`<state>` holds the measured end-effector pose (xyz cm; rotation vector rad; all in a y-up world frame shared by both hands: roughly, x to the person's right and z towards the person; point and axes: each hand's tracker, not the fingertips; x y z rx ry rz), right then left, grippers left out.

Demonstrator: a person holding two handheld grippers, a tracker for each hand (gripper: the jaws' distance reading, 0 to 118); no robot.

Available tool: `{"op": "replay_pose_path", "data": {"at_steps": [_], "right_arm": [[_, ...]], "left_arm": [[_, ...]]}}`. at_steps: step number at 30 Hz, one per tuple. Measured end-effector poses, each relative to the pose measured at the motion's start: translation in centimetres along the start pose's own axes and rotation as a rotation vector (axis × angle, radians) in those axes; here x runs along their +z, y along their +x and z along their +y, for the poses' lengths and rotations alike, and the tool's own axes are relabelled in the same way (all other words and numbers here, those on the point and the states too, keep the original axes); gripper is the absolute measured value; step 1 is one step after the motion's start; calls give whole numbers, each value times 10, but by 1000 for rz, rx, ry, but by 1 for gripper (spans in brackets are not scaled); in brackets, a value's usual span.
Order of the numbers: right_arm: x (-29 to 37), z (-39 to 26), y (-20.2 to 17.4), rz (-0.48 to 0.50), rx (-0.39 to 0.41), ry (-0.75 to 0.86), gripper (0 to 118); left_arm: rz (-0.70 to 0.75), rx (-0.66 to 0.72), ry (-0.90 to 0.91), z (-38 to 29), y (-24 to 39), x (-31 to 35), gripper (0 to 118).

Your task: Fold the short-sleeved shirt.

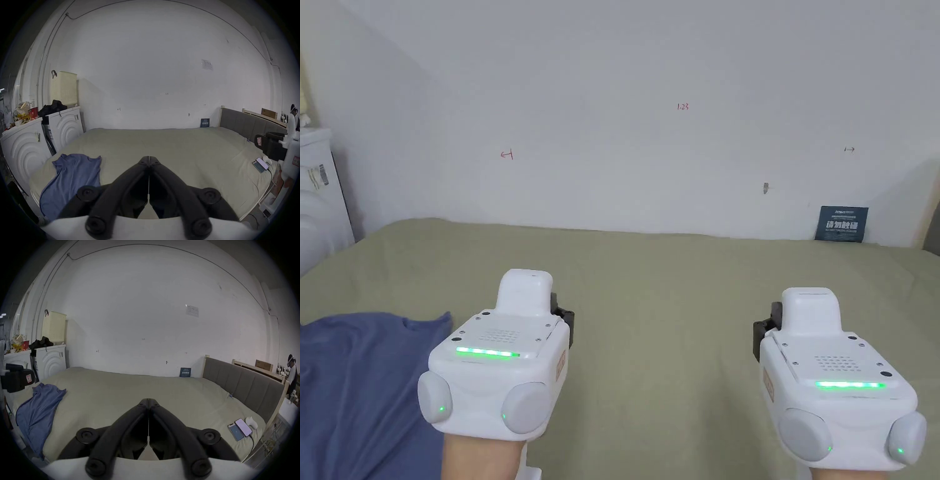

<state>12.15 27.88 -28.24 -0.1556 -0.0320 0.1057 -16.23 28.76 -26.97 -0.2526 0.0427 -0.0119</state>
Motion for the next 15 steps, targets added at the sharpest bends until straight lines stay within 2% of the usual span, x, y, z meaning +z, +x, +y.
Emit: {"op": "replay_pose_path", "data": {"at_steps": [5, 9, 11, 15], "right_arm": [[-1, 3, 0, 2, -24, -3, 1], [-6, 8, -7, 11, -10, -4, 1], [-11, 10, -15, 30, -7, -4, 1], [-23, 18, -57, 129, 6, 6, 1]], "left_arm": [[11, -9, 13, 2, 2, -1, 0], [41, 3, 12, 5, -10, -3, 0], [62, 16, 9, 5, -22, -4, 0], [165, 29, 12, 6, -63, 4, 0]]}}
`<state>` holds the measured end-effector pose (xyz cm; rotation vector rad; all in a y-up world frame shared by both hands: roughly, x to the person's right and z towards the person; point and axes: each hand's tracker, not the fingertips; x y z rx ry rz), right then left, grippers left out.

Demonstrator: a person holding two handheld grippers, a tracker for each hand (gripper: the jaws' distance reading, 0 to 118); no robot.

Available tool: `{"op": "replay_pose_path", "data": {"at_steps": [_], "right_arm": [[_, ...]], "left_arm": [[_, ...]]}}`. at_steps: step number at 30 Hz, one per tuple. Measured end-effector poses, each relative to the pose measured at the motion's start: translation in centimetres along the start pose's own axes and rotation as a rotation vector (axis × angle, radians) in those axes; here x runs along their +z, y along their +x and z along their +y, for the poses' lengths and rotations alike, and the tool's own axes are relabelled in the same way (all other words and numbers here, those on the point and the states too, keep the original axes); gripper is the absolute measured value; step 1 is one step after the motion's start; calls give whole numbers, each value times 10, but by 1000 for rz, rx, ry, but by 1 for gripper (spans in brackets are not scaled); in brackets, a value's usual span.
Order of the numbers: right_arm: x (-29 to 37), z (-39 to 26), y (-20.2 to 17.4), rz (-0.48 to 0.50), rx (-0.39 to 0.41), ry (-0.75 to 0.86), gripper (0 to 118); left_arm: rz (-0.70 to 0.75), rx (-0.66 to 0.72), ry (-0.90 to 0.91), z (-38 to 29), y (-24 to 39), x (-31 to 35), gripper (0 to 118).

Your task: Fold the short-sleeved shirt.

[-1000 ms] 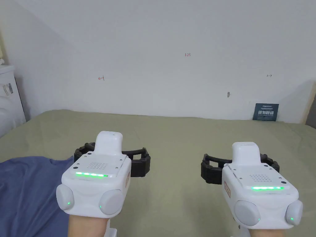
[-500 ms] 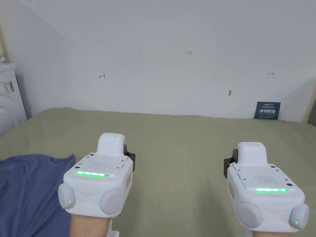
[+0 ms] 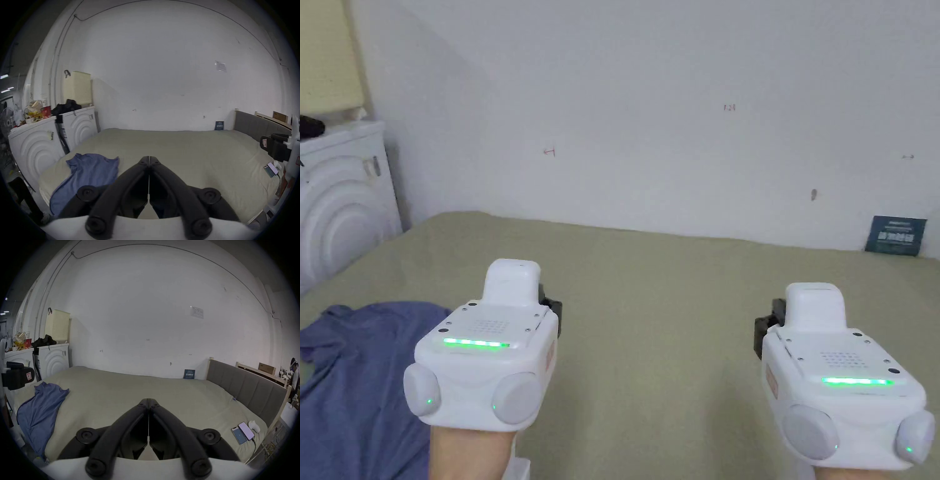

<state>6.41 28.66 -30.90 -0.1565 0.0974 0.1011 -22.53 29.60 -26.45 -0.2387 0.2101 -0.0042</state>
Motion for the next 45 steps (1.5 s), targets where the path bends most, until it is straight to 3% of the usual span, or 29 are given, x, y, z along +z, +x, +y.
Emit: {"op": "replay_pose_path", "data": {"at_steps": [9, 16, 23, 29, 35, 40, 45], "right_arm": [[-29, 17, -143, 324, 2, 24, 1], [-28, 21, -221, 467, 2, 21, 1], [-39, 15, -248, 502, 12, -4, 1], [-60, 3, -257, 492, 18, -38, 1], [-96, -30, -266, 460, 44, -118, 1], [-124, -66, -277, 464, 90, -174, 1], [-152, -94, -278, 477, 42, -274, 1]], "left_arm": [[300, 51, -12, 0, -128, 30, 0], [435, 68, -36, -5, -189, 50, 0], [458, 74, -81, -18, -211, 38, 0], [403, 111, -173, -34, -222, -12, 0], [234, 221, -389, -77, -238, -134, 0], [196, 181, -616, -120, -250, -250, 0], [152, 227, -742, -139, -257, -310, 0]]}}
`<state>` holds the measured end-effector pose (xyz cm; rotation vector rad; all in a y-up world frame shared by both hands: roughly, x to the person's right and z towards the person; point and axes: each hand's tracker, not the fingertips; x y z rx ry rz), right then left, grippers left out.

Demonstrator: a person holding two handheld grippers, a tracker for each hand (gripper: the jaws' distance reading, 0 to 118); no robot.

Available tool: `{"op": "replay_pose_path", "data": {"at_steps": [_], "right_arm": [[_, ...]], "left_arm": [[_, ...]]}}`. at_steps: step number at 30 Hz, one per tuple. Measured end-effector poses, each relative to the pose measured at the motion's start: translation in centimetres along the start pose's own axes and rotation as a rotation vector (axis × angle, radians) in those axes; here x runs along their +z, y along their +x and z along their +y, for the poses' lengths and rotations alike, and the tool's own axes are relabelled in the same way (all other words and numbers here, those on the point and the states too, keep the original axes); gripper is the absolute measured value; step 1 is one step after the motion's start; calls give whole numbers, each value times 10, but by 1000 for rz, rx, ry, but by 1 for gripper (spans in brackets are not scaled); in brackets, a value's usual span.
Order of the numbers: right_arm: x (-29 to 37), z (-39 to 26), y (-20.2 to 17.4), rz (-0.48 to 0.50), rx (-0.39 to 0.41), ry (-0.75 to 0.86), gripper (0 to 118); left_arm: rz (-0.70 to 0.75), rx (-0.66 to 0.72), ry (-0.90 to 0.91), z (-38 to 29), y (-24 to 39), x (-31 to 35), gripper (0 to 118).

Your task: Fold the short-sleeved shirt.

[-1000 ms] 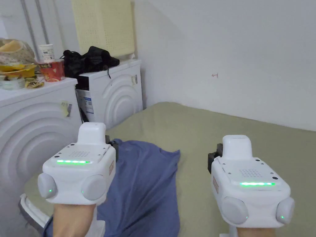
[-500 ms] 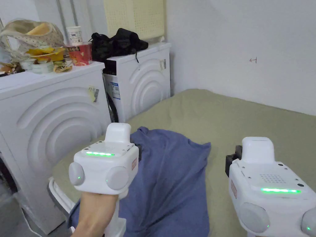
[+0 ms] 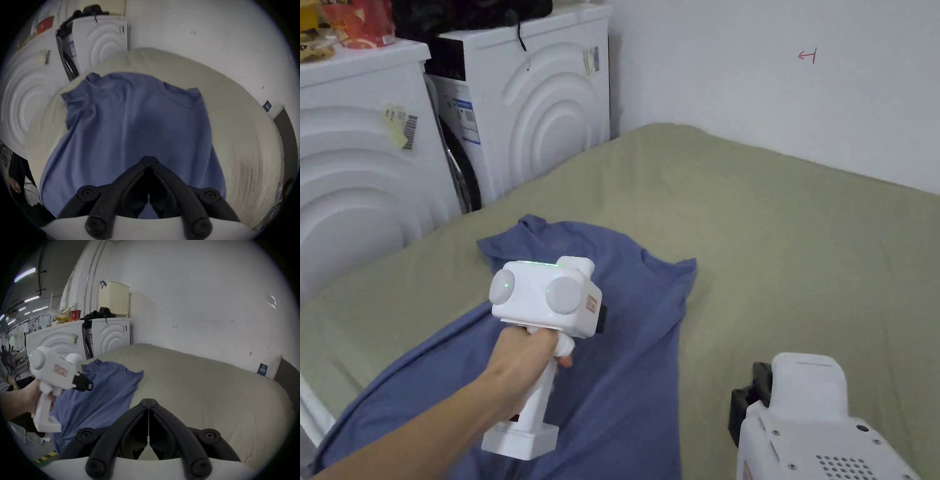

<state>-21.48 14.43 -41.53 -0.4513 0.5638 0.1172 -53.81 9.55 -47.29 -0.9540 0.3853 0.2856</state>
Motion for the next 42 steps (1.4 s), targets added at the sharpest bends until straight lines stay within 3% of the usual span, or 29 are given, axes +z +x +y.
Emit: {"op": "replay_pose_path", "data": {"at_steps": [3, 4, 5, 6, 7, 8, 12, 16, 18, 19, 21, 26, 30, 34, 37, 42], "right_arm": [[-14, -9, 3, -9, 6, -20, 1], [-17, -11, 4, -7, 5, -26, 1], [-19, -12, 4, -8, 0, -32, 1], [-21, -13, 4, -3, -4, -36, 1], [-22, -15, 4, -3, -2, -39, 1], [-24, -16, 4, -6, 0, -41, 1], [-30, -17, 5, -2, -10, -67, 1], [-30, -15, 9, -7, -29, -95, 1], [-26, -15, 13, -6, -36, -103, 1], [-22, -14, 16, -13, -34, -108, 1], [-12, -12, 24, -22, -41, -105, 1], [29, -8, 64, -81, -70, -96, 1], [78, -10, 112, -170, -163, -92, 1], [143, -22, 161, -287, -142, -65, 1], [193, -35, 201, -365, -192, -56, 1], [263, -57, 254, -530, -208, -34, 1]], "left_arm": [[26, -18, -18, 6, 1, -13, 1], [18, -24, -48, 7, 1, -17, 7], [0, -32, -69, 7, 2, -18, 25], [-13, -49, -70, 6, 3, -19, 54], [-28, -71, -67, 5, 4, -19, 98], [-11, -61, -69, 5, 5, -21, 118], [97, -96, -90, -6, 20, -32, 117], [103, -54, -110, -1, 17, -45, 118], [98, -50, -108, 0, 19, -36, 111], [67, -64, -79, 2, 20, -29, 83], [143, -112, -10, 6, 30, -17, 1], [64, -99, 47, -1, 50, 48, 1], [-44, -185, 113, 10, 98, 104, 1], [-217, -262, 183, 2, 182, 165, 1], [-323, -359, 209, -21, 262, 215, 1], [-538, -492, 240, -54, 387, 260, 1]]}}
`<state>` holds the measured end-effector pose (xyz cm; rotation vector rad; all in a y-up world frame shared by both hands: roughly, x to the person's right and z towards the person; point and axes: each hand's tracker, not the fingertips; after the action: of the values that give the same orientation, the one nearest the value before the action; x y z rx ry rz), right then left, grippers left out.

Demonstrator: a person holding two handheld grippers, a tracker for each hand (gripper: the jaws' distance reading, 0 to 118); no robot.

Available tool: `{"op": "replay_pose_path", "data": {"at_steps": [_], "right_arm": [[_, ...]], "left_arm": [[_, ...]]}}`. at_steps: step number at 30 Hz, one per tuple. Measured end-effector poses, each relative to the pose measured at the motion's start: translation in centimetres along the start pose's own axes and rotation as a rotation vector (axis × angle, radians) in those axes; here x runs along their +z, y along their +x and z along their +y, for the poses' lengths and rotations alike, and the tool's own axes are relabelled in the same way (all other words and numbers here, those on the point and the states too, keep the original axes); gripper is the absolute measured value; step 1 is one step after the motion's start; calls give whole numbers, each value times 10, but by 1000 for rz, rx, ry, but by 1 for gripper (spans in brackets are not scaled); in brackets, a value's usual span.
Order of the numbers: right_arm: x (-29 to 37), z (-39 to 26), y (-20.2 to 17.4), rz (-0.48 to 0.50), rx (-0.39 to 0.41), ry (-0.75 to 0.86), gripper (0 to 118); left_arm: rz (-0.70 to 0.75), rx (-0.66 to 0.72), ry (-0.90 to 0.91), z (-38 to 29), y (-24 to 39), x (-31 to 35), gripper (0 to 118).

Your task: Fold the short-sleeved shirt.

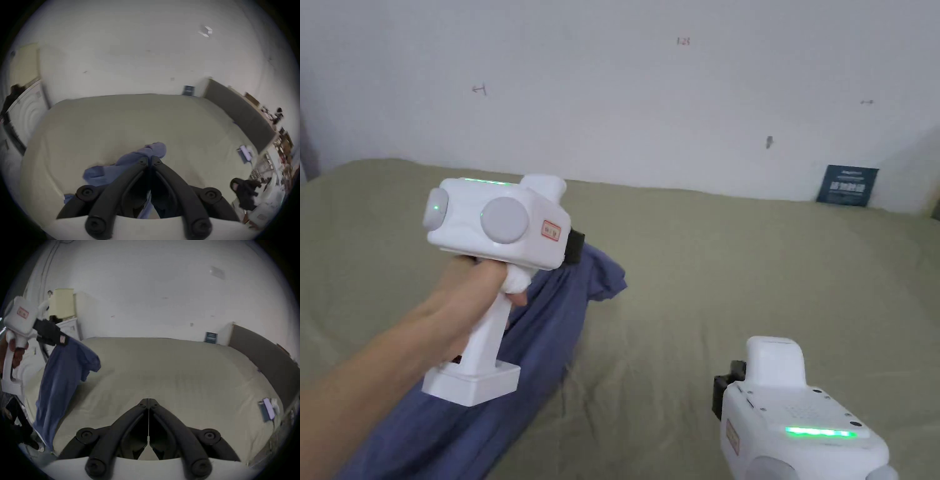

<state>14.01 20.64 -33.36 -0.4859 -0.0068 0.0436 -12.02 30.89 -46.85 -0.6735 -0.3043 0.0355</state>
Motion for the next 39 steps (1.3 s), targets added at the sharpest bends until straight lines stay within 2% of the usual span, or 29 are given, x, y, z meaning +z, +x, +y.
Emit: {"op": "replay_pose_path", "data": {"at_steps": [6, 9, 12, 14, 20, 21, 23, 24, 25, 26, 28, 30, 32, 33, 34, 35, 36, 39], "right_arm": [[21, -13, 68, -101, -43, 0, 1], [17, -23, 87, -124, -50, -15, 1], [5, -32, 97, -137, -70, -41, 1], [-3, -38, 103, -139, -75, -63, 1], [-23, -46, 112, -149, -86, -99, 1], [-25, -46, 112, -151, -93, -98, 1], [-25, -46, 112, -148, -109, -98, 1], [-23, -45, 110, -149, -118, -98, 1], [-21, -44, 108, -148, -124, -96, 1], [-19, -43, 107, -145, -123, -93, 1], [-13, -41, 102, -141, -122, -82, 1], [-7, -38, 96, -117, -137, -74, 1], [0, -35, 89, -91, -155, -61, 1], [3, -33, 82, -79, -152, -51, 1], [5, -31, 76, -74, -147, -48, 1], [6, -29, 70, -62, -142, -37, 1], [10, -26, 62, -47, -136, -25, 1], [18, -19, 38, -12, -85, 16, 1]], "left_arm": [[-221, -44, -60, 0, 122, -72, 1], [-286, -70, -178, -25, 160, -132, 1], [-255, -118, -319, -72, 187, -200, 1], [-250, -75, -415, -103, 194, -234, 1], [-219, -123, -404, -121, 186, -246, 3], [-220, -126, -392, -120, 185, -239, 14], [-215, -136, -344, -118, 181, -230, 107], [-196, -138, -321, -118, 177, -224, 118], [-185, -119, -271, -118, 170, -209, 109], [-199, -111, -199, -116, 161, -200, 108], [-146, -133, -188, -113, 140, -170, 107], [-103, -163, -90, -108, 131, -118, 99], [-30, -170, 25, -110, 108, -65, 64], [10, -171, 87, -117, 91, -35, 64], [52, -153, 131, -122, 78, -10, 55], [93, -127, 156, -128, 65, 10, 34], [149, -93, 178, -136, 49, 31, 0], [211, 16, 190, -161, 8, 63, 0]]}}
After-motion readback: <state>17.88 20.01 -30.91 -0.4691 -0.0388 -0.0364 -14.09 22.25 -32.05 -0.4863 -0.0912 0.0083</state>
